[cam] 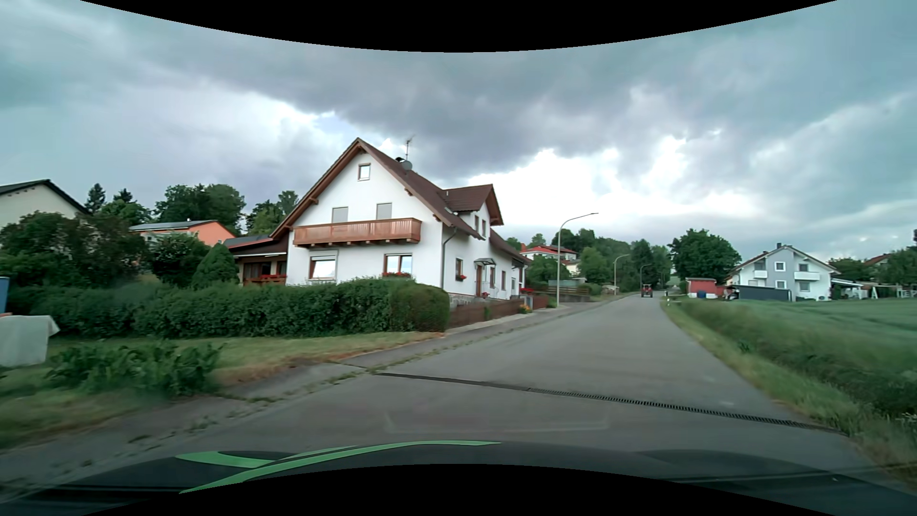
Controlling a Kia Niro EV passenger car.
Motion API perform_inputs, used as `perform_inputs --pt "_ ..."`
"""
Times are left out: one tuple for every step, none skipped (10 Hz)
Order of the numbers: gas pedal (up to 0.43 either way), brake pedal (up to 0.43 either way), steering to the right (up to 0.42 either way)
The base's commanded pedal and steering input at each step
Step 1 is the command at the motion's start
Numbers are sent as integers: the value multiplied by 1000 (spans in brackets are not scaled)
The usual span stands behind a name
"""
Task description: Follow the waypoints while adhering to traffic rules and regulations
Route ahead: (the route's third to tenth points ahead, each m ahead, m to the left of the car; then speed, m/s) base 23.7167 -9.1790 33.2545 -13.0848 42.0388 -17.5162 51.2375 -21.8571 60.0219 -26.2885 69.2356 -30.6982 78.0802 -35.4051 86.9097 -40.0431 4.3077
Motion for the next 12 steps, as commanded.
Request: perform_inputs --pt "189 0 369" --pt "209 0 356" --pt "209 0 345" --pt "209 0 334" --pt "209 0 315" --pt "220 0 287" --pt "240 0 256" --pt "248 0 218" --pt "248 0 179" --pt "248 0 156" --pt "260 0 130" --pt "260 0 106"
